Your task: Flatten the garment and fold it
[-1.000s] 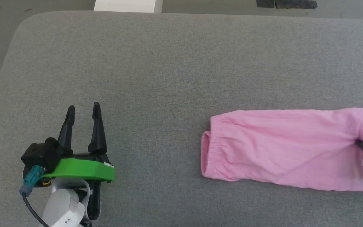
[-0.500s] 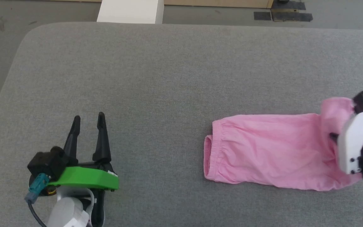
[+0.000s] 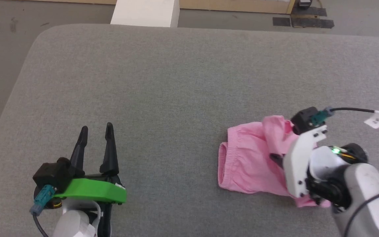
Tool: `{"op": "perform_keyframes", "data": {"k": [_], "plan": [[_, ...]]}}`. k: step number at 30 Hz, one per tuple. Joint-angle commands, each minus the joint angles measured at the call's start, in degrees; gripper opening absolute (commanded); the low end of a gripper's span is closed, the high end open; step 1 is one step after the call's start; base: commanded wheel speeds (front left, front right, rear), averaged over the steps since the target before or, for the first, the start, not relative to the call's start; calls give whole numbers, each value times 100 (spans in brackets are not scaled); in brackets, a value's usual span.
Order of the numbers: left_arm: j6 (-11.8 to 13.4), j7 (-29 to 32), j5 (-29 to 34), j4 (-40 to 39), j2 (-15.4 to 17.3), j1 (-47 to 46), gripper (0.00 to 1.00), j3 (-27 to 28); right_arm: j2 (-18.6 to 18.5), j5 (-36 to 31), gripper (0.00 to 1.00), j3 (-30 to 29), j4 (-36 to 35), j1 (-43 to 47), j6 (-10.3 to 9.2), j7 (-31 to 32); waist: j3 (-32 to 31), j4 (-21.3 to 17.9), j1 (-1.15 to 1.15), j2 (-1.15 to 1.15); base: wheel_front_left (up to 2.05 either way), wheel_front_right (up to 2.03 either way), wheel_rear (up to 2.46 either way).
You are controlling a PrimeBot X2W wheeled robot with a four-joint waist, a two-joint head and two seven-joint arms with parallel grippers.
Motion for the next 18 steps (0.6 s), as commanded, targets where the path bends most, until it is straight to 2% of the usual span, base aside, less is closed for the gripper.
{"op": "perform_keyframes", "data": {"k": [1, 6, 12, 13, 14, 18], "plan": [[-21, -26, 43, 5, -36, 60, 100, -8, 117, -39, 0, 61, 128, -147, -8, -124, 33, 37, 0, 0, 0, 0, 0], [-18, -26, 35, 22, -68, 47, 100, -59, 465, -169, 0, 172, 648, -400, -8, -498, 112, 114, 0, 0, 0, 0, 0], [-18, -26, 7, 63, -99, 0, 100, -91, 583, -444, 0, 339, 1257, -660, -8, -876, 184, 185, 0, 0, 0, 0, 0], [-21, -26, 3, 76, -101, -10, 100, -87, 610, -469, 44, 353, 1315, -704, -8, -978, 190, 193, 0, 0, 0, 0, 0], [-24, -26, 2, 88, -103, -17, 100, -82, 626, -492, 100, 373, 1359, -739, -8, -1037, 190, 197, 0, 0, 0, 0, 0], [-28, -26, 5, 129, -105, -15, 100, -49, 714, -445, 100, 533, 1371, -885, -8, -1172, 150, 176, 0, 0, 0, 0, 0]]}}
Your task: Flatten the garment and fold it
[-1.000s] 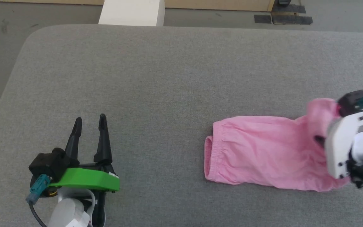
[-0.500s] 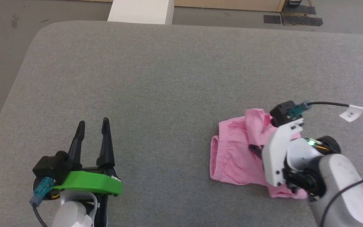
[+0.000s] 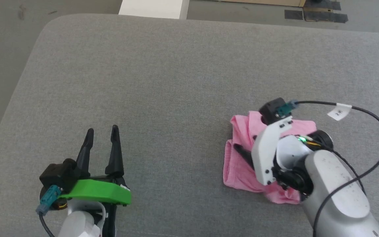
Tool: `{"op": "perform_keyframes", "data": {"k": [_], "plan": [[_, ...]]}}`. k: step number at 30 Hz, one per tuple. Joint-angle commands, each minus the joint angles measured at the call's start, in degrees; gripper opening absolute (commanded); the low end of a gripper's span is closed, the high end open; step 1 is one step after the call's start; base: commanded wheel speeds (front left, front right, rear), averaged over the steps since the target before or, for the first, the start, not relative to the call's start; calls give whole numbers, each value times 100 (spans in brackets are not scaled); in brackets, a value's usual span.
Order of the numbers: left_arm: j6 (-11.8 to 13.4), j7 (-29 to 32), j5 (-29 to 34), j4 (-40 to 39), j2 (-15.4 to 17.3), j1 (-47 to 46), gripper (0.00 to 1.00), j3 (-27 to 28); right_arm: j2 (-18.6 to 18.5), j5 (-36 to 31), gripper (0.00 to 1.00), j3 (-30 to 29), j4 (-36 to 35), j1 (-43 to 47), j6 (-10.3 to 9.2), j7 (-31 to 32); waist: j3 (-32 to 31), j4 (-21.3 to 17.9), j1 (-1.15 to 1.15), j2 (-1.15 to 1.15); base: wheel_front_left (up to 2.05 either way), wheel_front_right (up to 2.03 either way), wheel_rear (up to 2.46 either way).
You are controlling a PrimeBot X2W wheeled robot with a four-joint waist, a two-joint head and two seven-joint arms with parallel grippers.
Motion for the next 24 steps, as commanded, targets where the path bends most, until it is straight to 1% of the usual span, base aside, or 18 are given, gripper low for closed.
{"op": "perform_keyframes", "data": {"k": [1, 7, 11, 15, 17, 21, 24], "plan": [[-24, -26, -29, 27, -3, -2, 100, 26, 47, 49, 100, 81, -55, -127, -8, -62, -39, -29, 0, 0, 0, 0, 0], [-31, -26, 2, 45, 37, 33, 100, 64, 167, 420, 100, 338, -407, -239, -8, -302, -185, -202, 0, 0, 0, 0, 0], [-31, -26, 47, 35, 75, 42, 100, 91, 121, 410, 100, 207, -706, -231, -8, -572, -278, -384, 0, 0, 0, 0, 0], [-25, -26, 104, 4, 86, 29, 100, 117, -36, 28, 100, -236, -980, -71, -8, -855, -339, -579, 0, 0, 0, 0, 0], [-27, -26, 131, 13, 89, 29, 100, 110, -68, -179, 100, -514, -1046, 90, -8, -894, -347, -671, 0, 0, 0, 0, 0], [-39, -26, 152, 26, 72, 7, 100, 79, -120, -592, 100, -925, -1022, 497, -8, -768, -316, -750, 0, 0, 0, 0, 0], [-53, -26, 153, 32, 52, -9, 100, 43, -148, -910, 100, -1100, -910, 768, -8, -633, -256, -734, 0, 0, 0, 0, 0]]}}
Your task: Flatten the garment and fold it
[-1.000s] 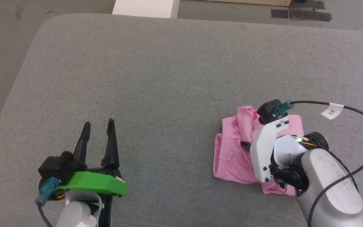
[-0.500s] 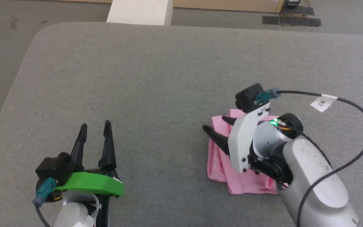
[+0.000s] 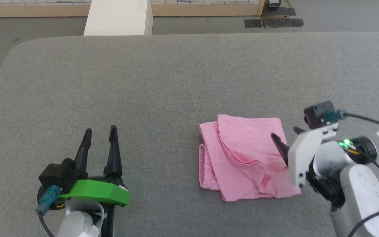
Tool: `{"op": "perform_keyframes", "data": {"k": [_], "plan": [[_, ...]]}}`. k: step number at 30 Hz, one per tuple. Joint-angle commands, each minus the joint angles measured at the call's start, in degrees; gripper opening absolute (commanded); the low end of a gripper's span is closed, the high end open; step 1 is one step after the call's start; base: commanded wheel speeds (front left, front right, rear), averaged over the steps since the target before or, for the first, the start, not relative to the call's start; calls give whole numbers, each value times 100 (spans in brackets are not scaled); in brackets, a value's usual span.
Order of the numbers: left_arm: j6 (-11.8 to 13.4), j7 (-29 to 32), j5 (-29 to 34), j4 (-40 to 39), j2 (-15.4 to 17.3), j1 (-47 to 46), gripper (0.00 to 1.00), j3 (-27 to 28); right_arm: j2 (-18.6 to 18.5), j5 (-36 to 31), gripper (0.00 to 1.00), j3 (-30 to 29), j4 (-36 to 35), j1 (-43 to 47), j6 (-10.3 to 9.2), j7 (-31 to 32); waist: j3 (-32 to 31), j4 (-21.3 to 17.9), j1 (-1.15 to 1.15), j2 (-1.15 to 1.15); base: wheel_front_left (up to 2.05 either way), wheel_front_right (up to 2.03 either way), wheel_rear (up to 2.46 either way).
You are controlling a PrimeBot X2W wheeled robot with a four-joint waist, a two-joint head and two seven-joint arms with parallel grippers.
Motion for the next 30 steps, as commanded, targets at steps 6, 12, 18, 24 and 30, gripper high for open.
{"op": "perform_keyframes", "data": {"k": [6, 12, 18, 24, 30], "plan": [[-54, -23, 34, 16, -16, -21, 100, -36, 170, -488, 100, -232, 438, 290, -8, 122, 199, 162, 0, 0, 0, 0, 0], [-62, -23, 45, 39, -33, -47, 100, -48, 327, -700, 100, -290, 943, 269, -8, 164, 275, 288, 0, 0, 0, 0, 0], [-67, -23, 52, 67, -48, -42, 100, -58, 414, -702, 100, -297, 1276, 232, -8, 210, 257, 339, 0, 0, 0, 0, 0], [-73, -23, 52, 99, -58, -38, 100, -106, 392, -630, 0, -275, 1337, 146, -8, 215, 193, 354, 0, 0, 0, 0, 0], [-89, -23, 50, 109, -45, -48, 100, -157, 36, -384, 0, 285, 1127, -40, -8, 240, 97, 178, 0, 0, 0, 0, 0]]}}
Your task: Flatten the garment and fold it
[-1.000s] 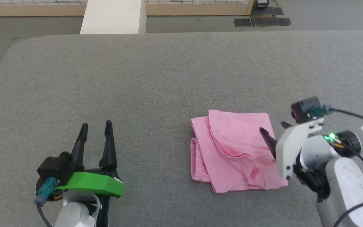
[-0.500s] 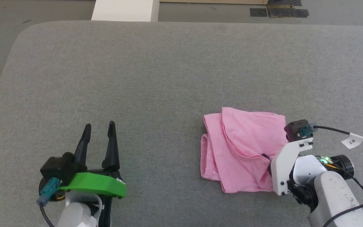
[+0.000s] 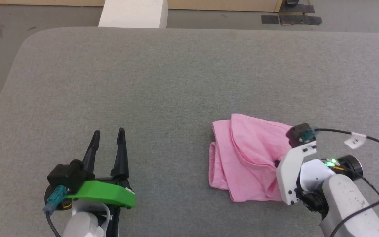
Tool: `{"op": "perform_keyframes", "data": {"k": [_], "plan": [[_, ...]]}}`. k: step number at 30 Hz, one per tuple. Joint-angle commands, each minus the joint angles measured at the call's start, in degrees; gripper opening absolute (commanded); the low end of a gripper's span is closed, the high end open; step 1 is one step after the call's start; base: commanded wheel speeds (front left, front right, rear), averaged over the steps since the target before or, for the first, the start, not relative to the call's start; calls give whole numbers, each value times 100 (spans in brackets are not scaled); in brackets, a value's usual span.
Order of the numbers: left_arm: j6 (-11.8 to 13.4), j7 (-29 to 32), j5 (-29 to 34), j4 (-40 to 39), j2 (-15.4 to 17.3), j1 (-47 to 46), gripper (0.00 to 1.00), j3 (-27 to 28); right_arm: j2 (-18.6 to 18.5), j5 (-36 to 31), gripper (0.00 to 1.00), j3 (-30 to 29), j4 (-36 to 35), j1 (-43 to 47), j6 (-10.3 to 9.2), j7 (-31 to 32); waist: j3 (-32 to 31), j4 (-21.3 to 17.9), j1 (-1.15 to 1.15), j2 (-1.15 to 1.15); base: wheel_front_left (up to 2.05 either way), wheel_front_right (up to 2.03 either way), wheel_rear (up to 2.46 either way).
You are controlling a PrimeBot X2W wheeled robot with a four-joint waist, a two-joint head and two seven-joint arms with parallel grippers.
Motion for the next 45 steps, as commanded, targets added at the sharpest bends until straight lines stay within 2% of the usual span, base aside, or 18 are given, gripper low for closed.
{"op": "perform_keyframes", "data": {"k": [1, 5, 7, 11, 16, 20, 26, 31, 36, 37, 38, 39, 40, 45], "plan": [[-37, -22, 37, -17, 5, -41, 100, 9, -144, 102, 0, 221, -77, -143, -8, 58, -26, -218, 0, 0, 0, 0, 0], [-40, -22, 9, -54, 3, -65, 100, 3, -695, 456, 0, 856, -240, -438, -8, 246, 49, -757, 0, 0, 0, 0, 0], [-29, -22, 15, -76, 18, -79, 100, 26, -994, 596, 0, 1202, -287, -689, -8, 302, 142, -1195, 0, 0, 0, 0, 0], [3, -10, 40, -130, 92, -166, 100, 73, -1331, 861, 0, 1608, -165, -1184, -8, 226, 385, -1899, 0, 0, 0, 0, 0], [56, 62, 113, -269, 223, -373, 100, 93, -1550, 1014, 0, 1785, 276, -1756, -8, -120, 788, -2378, 0, 0, 0, 0, 0], [89, 177, 180, -478, 347, -591, 100, 101, -1770, 996, 0, 1684, 725, -2137, -8, -518, 1199, -2388, 0, 0, 0, 0, 0], [190, 421, 308, -970, 543, -729, 100, 129, -2308, 870, 0, 1389, 1428, -2601, -8, -984, 1837, -2123, 0, 0, 0, 0, 0], [303, 591, 393, -1436, 676, -741, 100, 196, -2765, 623, 0, 958, 1928, -2940, -8, -1262, 2287, -1860, 0, 0, 0, 0, 0], [390, 726, 464, -1763, 773, -759, 100, 237, -3028, 369, 0, 484, 2280, -3181, -8, -1547, 2572, -1659, 0, 0, 0, 0, 0], [442, 784, 500, -1917, 805, -743, 100, 246, -3144, 169, 0, 199, 2498, -3276, -8, -1674, 2668, -1549, 0, 0, 0, 0, 0], [450, 799, 498, -1951, 813, -737, 100, 252, -3186, 76, 0, 157, 2543, -3289, -8, -1717, 2681, -1519, 0, 0, 0, 0, 0], [464, 812, 501, -1987, 829, -726, 100, 267, -3218, 3, 47, 54, 2621, -3310, -8, -1749, 2685, -1493, 0, 0, 0, 0, 0], [471, 822, 499, -2012, 841, -715, 100, 278, -3235, -37, 100, -66, 2691, -3329, -8, -1775, 2683, -1471, 0, 0, 0, 0, 0], [516, 839, 479, -2062, 852, -610, 100, 296, -3361, -427, 100, -644, 3036, -3405, -8, -1829, 2485, -1365, 0, 0, 0, 0, 0]]}}
